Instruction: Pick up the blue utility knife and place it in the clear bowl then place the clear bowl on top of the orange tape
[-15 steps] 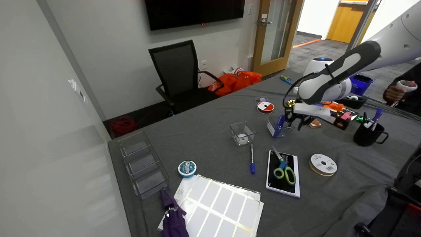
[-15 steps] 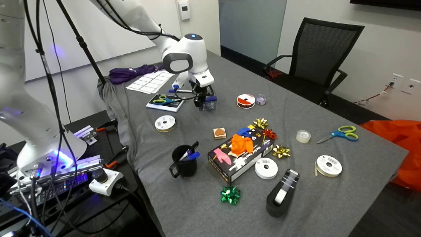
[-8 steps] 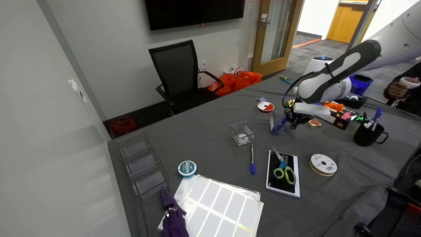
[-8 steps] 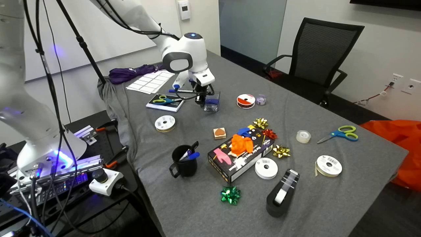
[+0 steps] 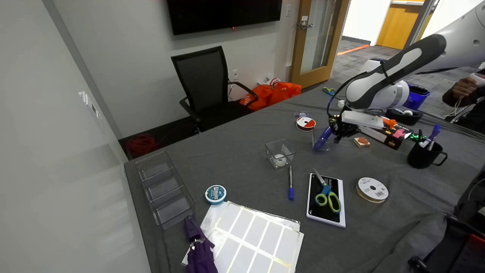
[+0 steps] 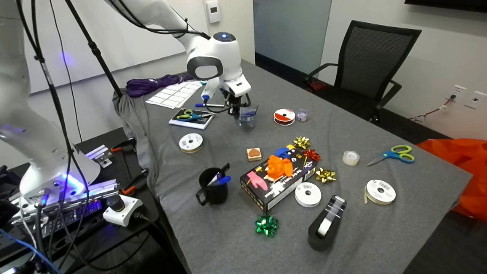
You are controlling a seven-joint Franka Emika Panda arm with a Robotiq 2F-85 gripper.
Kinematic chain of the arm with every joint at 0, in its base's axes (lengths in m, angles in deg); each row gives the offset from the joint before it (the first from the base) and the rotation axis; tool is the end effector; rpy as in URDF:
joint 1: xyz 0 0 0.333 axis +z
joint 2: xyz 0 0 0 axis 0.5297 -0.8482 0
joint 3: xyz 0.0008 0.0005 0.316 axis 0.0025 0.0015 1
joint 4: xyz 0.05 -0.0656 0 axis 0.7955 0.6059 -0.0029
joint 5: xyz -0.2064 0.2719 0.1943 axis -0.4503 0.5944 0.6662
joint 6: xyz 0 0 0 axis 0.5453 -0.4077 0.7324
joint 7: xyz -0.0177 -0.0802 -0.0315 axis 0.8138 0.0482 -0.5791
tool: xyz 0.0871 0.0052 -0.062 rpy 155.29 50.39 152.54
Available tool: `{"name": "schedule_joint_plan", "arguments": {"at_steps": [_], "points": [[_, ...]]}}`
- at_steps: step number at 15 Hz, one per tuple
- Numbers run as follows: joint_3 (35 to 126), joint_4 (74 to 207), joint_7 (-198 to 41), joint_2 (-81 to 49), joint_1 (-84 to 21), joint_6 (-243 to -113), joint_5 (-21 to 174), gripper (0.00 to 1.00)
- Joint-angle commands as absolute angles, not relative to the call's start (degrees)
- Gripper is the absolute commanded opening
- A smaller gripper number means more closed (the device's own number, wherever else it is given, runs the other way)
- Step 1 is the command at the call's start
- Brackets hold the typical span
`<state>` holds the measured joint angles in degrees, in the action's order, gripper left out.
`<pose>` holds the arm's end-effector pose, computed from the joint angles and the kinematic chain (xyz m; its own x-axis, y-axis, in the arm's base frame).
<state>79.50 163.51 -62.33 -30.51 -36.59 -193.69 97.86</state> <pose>0.6005 -0.1099 0.1912 0.7019 -0.7122 0.0095 -0.7035 -0.6953 -0.1470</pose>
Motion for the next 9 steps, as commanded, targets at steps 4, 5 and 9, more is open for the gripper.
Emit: {"name": "schedule_joint_plan", "arguments": {"at_steps": [4, 5, 9], "points": [[82.5, 164.5, -65.0, -24.3, -39.8, -190.9, 104.1, 0.01], [82.3, 163.8, -63.9, -24.0, -39.3, -190.5, 104.4, 0.01], [80.0, 159.3, -53.7, -24.8, -35.9, -189.7, 102.4, 0.01]]}}
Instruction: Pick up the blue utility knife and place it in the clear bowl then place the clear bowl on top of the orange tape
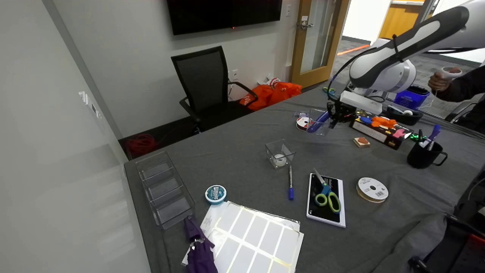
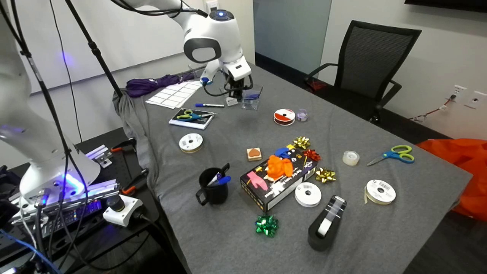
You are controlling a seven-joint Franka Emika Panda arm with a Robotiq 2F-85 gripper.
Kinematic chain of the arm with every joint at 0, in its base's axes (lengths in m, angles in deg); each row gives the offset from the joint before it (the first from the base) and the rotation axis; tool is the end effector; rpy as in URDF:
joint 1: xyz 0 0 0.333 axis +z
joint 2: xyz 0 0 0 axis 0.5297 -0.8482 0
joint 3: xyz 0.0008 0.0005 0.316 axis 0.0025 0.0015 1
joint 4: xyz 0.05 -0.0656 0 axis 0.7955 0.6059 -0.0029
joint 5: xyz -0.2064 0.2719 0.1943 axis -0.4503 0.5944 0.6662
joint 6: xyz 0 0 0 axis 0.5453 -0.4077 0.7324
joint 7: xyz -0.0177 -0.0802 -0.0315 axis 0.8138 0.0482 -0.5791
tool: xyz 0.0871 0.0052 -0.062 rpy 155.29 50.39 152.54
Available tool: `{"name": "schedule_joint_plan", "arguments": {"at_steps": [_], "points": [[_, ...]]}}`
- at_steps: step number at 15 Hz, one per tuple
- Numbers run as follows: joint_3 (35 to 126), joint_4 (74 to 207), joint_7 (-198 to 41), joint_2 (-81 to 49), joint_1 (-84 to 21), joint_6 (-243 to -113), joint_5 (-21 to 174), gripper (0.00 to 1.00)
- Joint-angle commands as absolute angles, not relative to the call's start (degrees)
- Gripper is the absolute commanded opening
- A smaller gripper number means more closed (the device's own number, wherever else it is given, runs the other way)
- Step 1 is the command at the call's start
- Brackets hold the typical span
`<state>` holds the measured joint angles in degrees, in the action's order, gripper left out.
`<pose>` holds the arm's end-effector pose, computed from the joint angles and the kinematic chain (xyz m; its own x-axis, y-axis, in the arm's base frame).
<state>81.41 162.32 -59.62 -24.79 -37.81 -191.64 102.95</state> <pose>0.6160 -0.1045 0.2564 0.6253 -0.7803 0.0129 -0.7498 -0.6052 -0.2675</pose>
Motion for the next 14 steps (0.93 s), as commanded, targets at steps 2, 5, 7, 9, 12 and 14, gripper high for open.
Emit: {"name": "schedule_joint_plan", "arguments": {"at_steps": [2, 5, 7, 9, 12, 14], "points": [[79.0, 156.4, -48.2, -26.2, -34.5, -190.0, 101.5, 0.01], [77.3, 151.3, -39.9, -28.5, -33.1, -189.1, 99.4, 0.01], [76.3, 147.5, -35.0, -30.5, -32.8, -187.7, 97.7, 0.01], [75.7, 143.9, -30.8, -32.7, -33.2, -186.4, 96.7, 0.01], [74.6, 139.1, -24.7, -36.4, -33.9, -184.5, 95.5, 0.01], [74.3, 136.7, -22.2, -38.9, -34.5, -184.3, 95.5, 0.01]]}}
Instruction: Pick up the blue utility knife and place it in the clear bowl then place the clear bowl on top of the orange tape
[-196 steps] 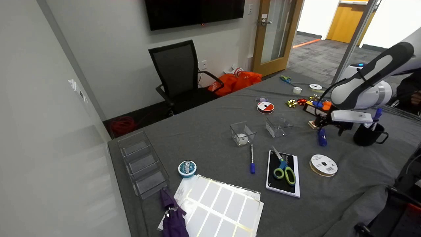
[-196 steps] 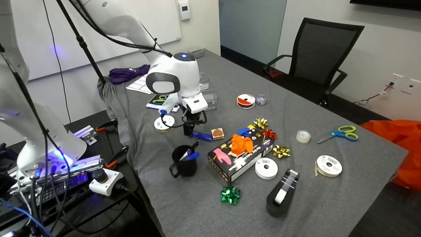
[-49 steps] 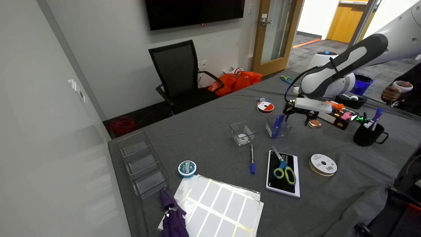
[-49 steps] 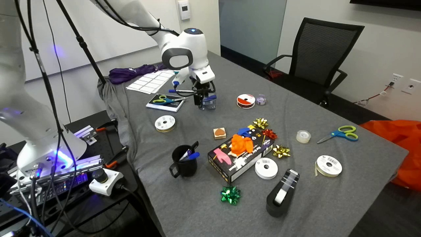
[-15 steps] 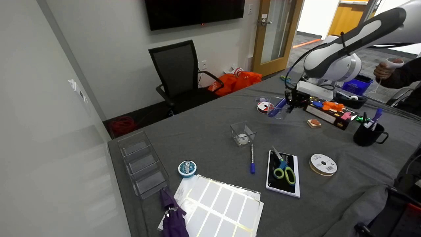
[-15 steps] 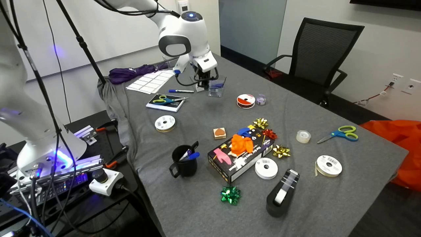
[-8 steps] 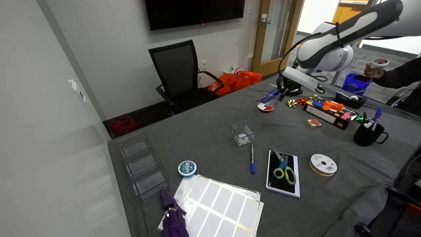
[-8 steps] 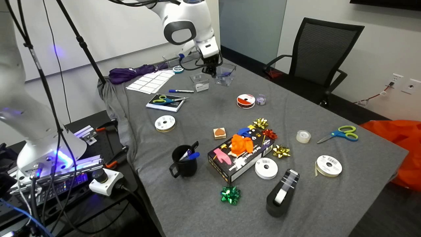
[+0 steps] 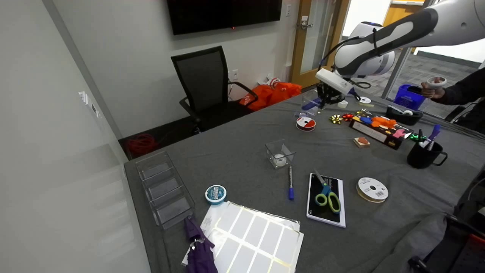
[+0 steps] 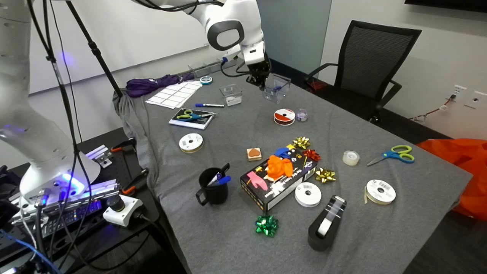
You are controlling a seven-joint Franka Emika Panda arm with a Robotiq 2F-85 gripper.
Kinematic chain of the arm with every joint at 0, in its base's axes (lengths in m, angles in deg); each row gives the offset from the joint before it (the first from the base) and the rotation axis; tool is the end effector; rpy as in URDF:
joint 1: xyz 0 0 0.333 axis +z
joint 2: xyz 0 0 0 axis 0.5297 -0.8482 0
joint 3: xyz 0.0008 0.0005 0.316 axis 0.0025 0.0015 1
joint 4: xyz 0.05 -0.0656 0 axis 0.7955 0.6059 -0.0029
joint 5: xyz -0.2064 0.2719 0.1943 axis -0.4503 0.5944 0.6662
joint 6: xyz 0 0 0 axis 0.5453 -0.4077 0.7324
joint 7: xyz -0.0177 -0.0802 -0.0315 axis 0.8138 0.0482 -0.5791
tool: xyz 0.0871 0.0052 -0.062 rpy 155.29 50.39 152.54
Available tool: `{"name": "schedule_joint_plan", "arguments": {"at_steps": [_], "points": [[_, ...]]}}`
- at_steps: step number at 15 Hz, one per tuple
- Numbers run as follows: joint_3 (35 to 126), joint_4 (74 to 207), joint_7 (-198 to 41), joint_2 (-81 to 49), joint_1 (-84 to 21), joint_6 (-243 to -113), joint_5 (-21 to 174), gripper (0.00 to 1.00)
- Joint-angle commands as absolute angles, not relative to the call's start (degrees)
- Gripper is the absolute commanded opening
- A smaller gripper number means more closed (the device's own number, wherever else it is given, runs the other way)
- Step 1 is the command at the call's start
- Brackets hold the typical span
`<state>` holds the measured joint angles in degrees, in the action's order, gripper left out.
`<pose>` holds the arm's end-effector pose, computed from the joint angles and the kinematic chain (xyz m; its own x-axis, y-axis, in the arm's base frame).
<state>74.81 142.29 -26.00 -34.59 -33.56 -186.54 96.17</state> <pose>0.6993 -0.1255 0.2920 0.2022 -0.9791 0.0228 -0.9396 -0.2005 -0.2773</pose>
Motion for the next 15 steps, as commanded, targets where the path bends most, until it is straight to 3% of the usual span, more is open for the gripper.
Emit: {"name": "schedule_joint_plan", "arguments": {"at_steps": [1, 15], "points": [[74.2, 135.8, -21.1, -40.0, -34.7, -184.7, 95.4, 0.01], [75.6, 130.6, -16.0, -47.7, -35.2, -184.2, 95.9, 0.01]]}}
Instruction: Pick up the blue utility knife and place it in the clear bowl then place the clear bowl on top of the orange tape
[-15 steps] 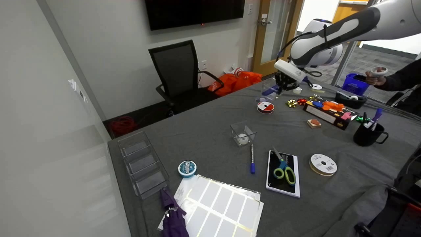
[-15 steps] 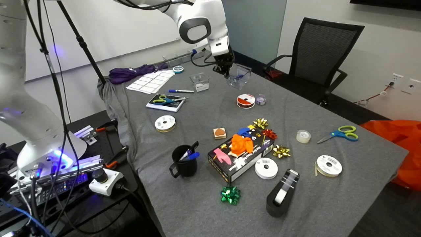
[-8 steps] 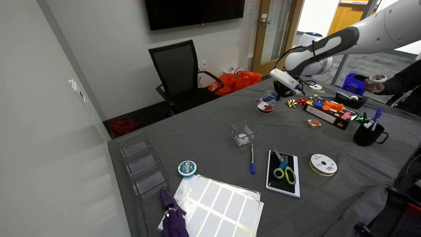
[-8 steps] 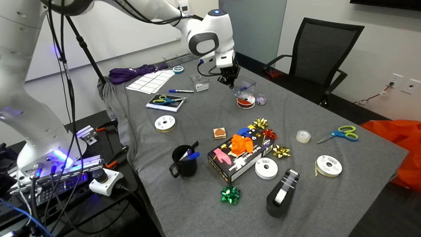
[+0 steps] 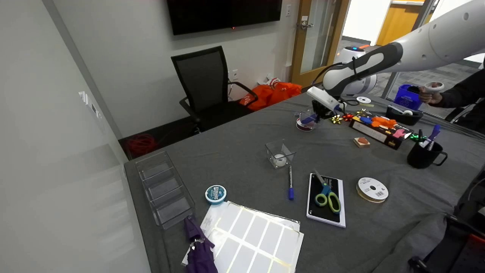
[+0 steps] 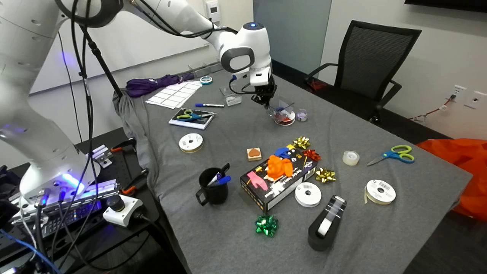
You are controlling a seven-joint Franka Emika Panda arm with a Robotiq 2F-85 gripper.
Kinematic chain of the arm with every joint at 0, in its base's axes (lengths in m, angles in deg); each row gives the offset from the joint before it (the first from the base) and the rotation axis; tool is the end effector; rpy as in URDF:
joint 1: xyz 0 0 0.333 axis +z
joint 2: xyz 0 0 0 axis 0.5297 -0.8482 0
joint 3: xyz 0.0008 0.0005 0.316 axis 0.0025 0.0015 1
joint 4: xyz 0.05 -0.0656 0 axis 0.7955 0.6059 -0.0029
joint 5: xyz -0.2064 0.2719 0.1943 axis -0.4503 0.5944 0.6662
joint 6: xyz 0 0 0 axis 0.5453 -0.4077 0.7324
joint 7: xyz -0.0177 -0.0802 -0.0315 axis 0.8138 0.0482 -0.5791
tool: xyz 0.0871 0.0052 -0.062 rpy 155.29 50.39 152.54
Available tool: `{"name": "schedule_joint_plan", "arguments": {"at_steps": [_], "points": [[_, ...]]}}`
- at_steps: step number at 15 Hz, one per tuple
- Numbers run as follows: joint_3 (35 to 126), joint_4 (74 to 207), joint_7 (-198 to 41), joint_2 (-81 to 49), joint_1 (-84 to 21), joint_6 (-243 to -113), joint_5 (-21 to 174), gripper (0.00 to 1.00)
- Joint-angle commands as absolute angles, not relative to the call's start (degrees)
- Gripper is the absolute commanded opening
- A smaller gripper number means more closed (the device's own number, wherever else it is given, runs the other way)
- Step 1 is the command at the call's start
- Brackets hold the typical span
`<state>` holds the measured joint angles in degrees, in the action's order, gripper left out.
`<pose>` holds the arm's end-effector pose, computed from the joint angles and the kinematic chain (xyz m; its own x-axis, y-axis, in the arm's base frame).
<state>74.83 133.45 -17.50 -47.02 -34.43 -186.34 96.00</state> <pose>0.7214 -0.1344 0.2062 0.0650 -0.9979 -0.0045 -0.9758 -0.0626 -0.2094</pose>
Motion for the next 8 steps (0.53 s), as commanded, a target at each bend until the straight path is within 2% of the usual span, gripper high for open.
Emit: {"name": "schedule_joint_plan", "arguments": {"at_steps": [1, 8], "points": [[75.5, 129.9, -15.2, -47.8, -35.2, -183.6, 95.9, 0.01], [75.1, 124.0, -9.0, -49.8, -35.5, -180.0, 95.2, 0.01]]}}
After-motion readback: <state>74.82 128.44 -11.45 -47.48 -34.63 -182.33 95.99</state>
